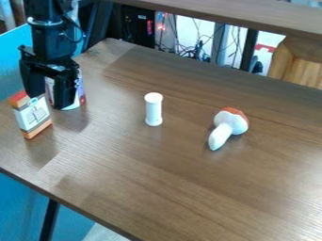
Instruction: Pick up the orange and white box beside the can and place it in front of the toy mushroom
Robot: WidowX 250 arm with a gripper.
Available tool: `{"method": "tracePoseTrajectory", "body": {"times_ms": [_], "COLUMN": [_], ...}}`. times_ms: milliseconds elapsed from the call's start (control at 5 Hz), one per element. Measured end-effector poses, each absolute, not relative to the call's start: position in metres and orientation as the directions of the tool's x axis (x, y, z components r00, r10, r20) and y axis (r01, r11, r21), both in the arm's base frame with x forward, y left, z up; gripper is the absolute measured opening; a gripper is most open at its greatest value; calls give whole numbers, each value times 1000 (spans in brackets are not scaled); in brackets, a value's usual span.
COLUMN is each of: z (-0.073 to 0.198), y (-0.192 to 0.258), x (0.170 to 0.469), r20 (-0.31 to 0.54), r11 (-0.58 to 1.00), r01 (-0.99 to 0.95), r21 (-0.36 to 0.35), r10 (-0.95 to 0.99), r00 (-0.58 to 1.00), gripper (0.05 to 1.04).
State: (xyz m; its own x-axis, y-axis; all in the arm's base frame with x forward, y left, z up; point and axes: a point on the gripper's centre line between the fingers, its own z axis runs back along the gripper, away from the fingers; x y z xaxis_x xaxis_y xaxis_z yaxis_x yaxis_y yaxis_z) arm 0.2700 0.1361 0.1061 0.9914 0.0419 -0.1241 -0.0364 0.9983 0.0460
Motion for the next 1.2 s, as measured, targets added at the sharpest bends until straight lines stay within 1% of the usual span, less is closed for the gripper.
{"method": "tracePoseTrajectory", "body": {"times_ms": [200, 400, 600, 800, 1000, 1200], "z": [98, 109, 131, 141, 143, 131], "y": [135, 135, 136, 141, 175, 193], "x": [268, 268, 270, 269, 253, 254], "r20": [-149, -121, -44, -19, -40, -105], "r11": [999, 998, 995, 990, 956, 948], "r01": [-37, -44, -58, -88, -222, -238], "r21": [35, 53, 83, 109, 190, 211], "r10": [42, 50, 62, 90, 233, 264], "r00": [988, 991, 997, 996, 972, 959], "gripper": [1001, 1001, 1001, 1001, 1001, 1001]}}
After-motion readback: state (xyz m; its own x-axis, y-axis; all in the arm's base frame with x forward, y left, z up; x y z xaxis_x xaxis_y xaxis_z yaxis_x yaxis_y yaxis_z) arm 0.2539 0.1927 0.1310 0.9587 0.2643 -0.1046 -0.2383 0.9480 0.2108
